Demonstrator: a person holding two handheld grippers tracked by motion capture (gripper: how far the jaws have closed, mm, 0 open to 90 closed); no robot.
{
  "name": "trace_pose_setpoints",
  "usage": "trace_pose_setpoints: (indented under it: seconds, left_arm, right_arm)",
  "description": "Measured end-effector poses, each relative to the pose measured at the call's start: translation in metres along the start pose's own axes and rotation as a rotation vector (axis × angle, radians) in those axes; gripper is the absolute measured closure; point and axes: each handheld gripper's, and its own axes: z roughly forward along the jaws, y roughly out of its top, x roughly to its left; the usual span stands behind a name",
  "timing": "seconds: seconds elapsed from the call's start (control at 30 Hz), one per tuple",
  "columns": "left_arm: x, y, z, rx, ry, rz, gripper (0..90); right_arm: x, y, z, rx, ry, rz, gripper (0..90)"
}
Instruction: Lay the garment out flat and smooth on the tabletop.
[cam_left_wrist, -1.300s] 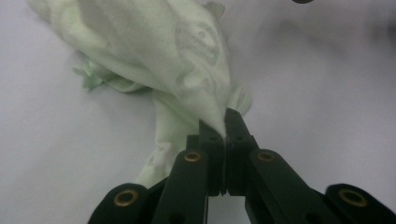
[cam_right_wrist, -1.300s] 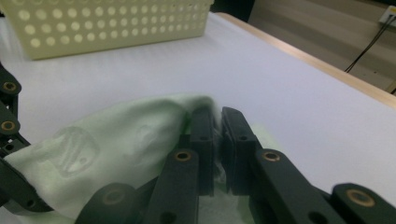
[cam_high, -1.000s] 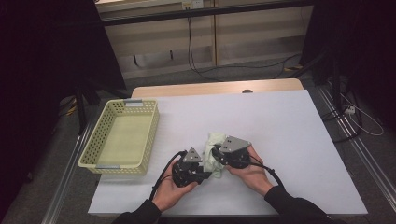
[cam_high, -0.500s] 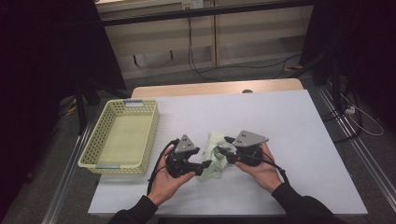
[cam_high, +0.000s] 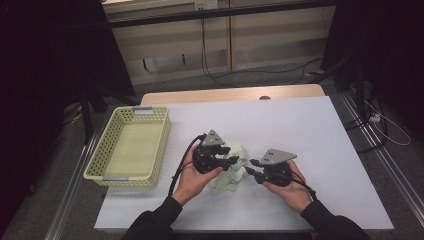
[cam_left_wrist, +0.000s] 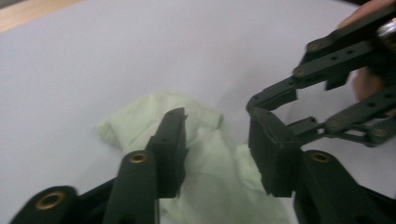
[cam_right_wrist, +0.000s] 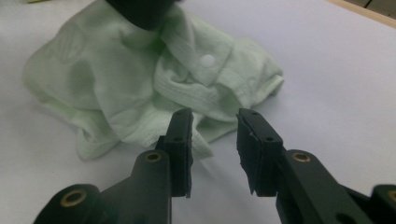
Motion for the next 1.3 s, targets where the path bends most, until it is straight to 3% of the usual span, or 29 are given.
trace_pose_setpoints:
  seconds: [0.07, 0.23, 0.43, 0.57, 0.67, 0.73, 0.77, 0.87, 1.07, 1.2, 1.3]
  left_arm:
    - [0.003, -0.005, 0.004, 0.028, 0.015, 0.018, 65.3]
    - [0.018, -0.018, 0.003, 0.051, 0.027, -0.033, 82.8]
    - [0.023, -0.026, -0.005, 0.078, 0.054, -0.044, 85.3]
    - [0.025, -0.036, -0.012, 0.112, 0.074, -0.052, 85.5]
    - [0.029, -0.046, -0.016, 0.129, 0.070, -0.065, 85.4]
    - [0.031, -0.052, -0.018, 0.133, 0.047, -0.080, 84.9]
    - [0.032, -0.055, -0.019, 0.127, 0.034, -0.088, 84.0]
    - [0.031, -0.061, -0.023, 0.135, 0.020, -0.100, 82.7]
    - [0.018, -0.070, -0.023, 0.173, -0.007, -0.071, 76.5]
    - [0.012, -0.072, -0.023, 0.162, -0.055, -0.098, 75.6]
    - [0.003, -0.071, -0.021, 0.162, -0.093, -0.082, 74.0]
  right_arm:
    - [0.002, 0.001, 0.003, 0.002, 0.010, 0.003, 66.3]
    - [0.007, 0.003, 0.009, 0.013, 0.037, 0.008, 64.3]
    - [0.013, 0.006, 0.019, 0.029, 0.055, -0.004, 63.4]
    - [0.020, 0.006, 0.027, 0.079, 0.072, -0.042, 62.9]
    - [0.024, 0.007, 0.030, 0.089, 0.080, -0.059, 69.0]
    - [0.026, 0.007, 0.030, 0.078, 0.088, -0.074, 82.3]
    - [0.027, 0.008, 0.030, 0.076, 0.088, -0.084, 84.5]
    - [0.028, 0.009, 0.026, 0.080, 0.089, -0.099, 85.5]
    - [0.025, 0.006, 0.018, 0.091, 0.069, -0.109, 86.0]
    - [0.024, 0.005, 0.014, 0.090, 0.055, -0.111, 86.1]
    - [0.021, 0.005, 0.010, 0.089, 0.028, -0.113, 86.0]
